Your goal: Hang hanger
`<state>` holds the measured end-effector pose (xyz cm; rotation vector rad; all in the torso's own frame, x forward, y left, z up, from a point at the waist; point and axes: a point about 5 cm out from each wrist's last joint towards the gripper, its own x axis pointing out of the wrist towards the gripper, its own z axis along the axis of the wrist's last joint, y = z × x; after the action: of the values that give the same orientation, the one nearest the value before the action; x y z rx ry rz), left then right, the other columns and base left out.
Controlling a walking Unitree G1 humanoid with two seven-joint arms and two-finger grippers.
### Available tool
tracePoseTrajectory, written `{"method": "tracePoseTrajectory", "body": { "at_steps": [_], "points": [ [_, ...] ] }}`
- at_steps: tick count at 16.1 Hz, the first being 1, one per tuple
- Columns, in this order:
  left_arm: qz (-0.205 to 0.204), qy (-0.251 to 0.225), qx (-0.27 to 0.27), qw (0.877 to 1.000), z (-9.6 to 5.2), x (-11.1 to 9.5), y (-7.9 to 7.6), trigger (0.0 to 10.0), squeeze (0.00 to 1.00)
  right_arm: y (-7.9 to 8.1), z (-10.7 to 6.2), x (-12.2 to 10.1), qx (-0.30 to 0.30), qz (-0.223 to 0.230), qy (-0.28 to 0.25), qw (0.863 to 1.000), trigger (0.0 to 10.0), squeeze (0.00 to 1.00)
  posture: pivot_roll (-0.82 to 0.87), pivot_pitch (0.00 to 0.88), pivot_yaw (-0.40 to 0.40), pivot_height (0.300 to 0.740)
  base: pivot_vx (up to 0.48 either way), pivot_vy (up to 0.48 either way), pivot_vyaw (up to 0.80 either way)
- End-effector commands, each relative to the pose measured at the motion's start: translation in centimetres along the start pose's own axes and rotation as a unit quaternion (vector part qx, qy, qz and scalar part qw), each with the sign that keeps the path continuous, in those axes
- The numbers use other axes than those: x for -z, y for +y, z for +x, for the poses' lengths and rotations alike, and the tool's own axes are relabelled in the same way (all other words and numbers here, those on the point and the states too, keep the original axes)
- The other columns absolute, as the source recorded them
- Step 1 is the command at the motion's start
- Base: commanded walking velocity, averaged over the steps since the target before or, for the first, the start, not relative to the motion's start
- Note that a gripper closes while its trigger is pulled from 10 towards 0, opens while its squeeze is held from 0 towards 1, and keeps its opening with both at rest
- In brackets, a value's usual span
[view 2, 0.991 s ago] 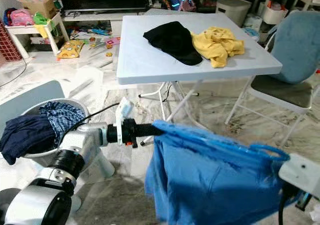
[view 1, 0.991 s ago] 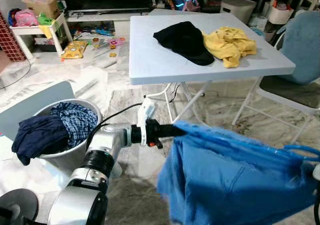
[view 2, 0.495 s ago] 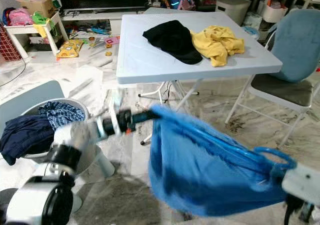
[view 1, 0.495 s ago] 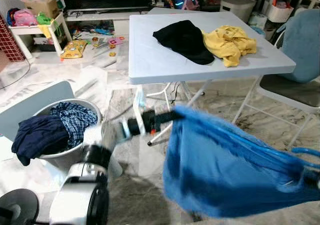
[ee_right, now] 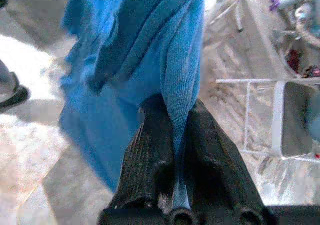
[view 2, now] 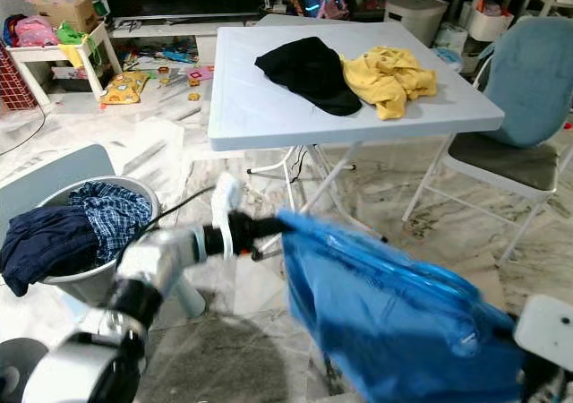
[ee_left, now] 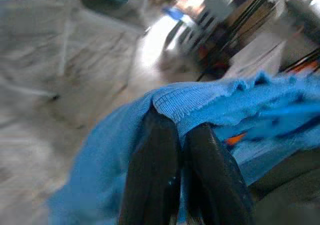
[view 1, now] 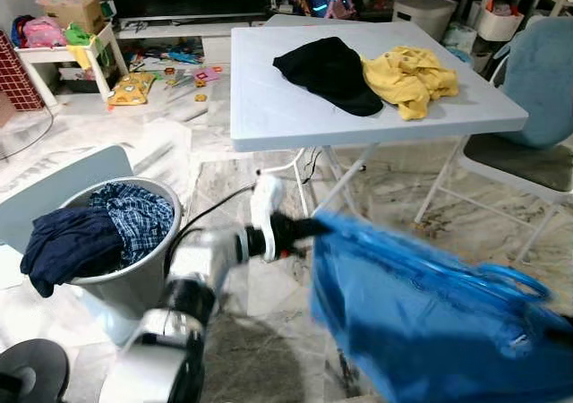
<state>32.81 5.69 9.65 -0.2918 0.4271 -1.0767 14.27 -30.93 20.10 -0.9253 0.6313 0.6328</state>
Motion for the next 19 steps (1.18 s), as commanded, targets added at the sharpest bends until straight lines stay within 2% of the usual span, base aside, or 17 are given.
{"method": "tracePoseTrajectory", "body": {
  "at_steps": [1, 6, 8, 9, 10, 12, 14, 15, 17, 18, 19],
  "points": [
    [0.034, 0.012, 0.024, 0.999, 1.3, 0.0, -1.2, 10.0, 1.0, 0.0, 0.2, -1.4, 0.006, -0.019, -0.037, 0.999, 10.0, 0.0, -0.09, 0.0, -0.018, 0.74, 0.0, 0.0, 0.0],
    [0.057, 0.007, 0.019, 0.998, 1.7, 1.0, -1.5, 10.0, 1.0, -0.4, 0.9, -1.9, 0.025, 0.004, -0.059, 0.998, 10.0, 0.0, -0.09, 0.0, -0.02, 0.74, 0.0, 0.0, 0.0],
    [0.061, 0.009, 0.043, 0.997, 1.7, 1.2, -1.8, 10.0, 1.0, -0.4, 1.1, -2.0, 0.027, 0.007, -0.062, 0.998, 10.0, 0.0, -0.09, 0.0, -0.021, 0.74, 0.0, 0.0, 0.0],
    [0.128, 0.007, 0.016, 0.992, 1.8, 1.0, -1.6, 10.0, 1.0, -0.6, 1.4, -2.3, 0.033, 0.019, -0.073, 0.997, 10.0, 0.0, -0.09, 0.0, -0.021, 0.74, 0.0, 0.0, 0.0],
    [0.135, -0.002, 0.015, 0.991, 1.8, 0.8, -1.7, 10.0, 1.0, -0.7, 1.6, -2.3, 0.039, 0.018, -0.071, 0.997, 10.0, 0.0, -0.09, 0.0, -0.021, 0.74, 0.0, 0.0, 0.0],
    [0.122, -0.02, 0.049, 0.991, 1.9, 0.5, -2.3, 10.0, 1.0, -1.0, 2.1, -2.4, 0.049, 0.01, -0.066, 0.997, 10.0, 0.0, -0.08, 0.0, -0.022, 0.74, 0.0, 0.0, 0.0],
    [0.124, -0.002, 0.08, 0.989, 1.7, 1.0, -2.7, 10.0, 1.0, -1.6, 2.3, -2.3, 0.067, 0.021, -0.068, 0.995, 10.0, 0.0, -0.08, 0.0, -0.022, 0.74, 0.0, 0.0, 0.0],
    [0.105, 0.006, 0.098, 0.99, 1.6, 1.4, -2.8, 10.0, 1.0, -1.7, 2.3, -2.5, 0.064, 0.02, -0.072, 0.995, 10.0, 0.0, -0.08, 0.0, -0.021, 0.74, 0.0, 0.0, 0.0],
    [0.094, -0.032, 0.06, 0.993, 1.8, 0.3, -2.2, 10.0, 1.0, -1.1, 2.1, -2.7, 0.045, 0.026, -0.082, 0.995, 10.0, 0.0, -0.09, 0.0, -0.021, 0.74, 0.0, 0.0, 0.0],
    [0.106, -0.045, 0.036, 0.993, 1.7, -0.5, -1.8, 10.0, 1.0, -1.4, 2.1, -2.3, 0.058, 0.03, -0.069, 0.995, 10.0, 0.0, -0.09, 0.0, -0.021, 0.74, 0.0, 0.0, 0.0],
    [0.1, -0.048, 0.051, 0.992, 1.6, -1.0, -1.8, 10.0, 1.0, -1.7, 2.1, -2.0, 0.066, 0.031, -0.061, 0.995, 10.0, 0.0, -0.09, 0.0, -0.021, 0.74, 0.0, 0.0, 0.0]
  ]
}}
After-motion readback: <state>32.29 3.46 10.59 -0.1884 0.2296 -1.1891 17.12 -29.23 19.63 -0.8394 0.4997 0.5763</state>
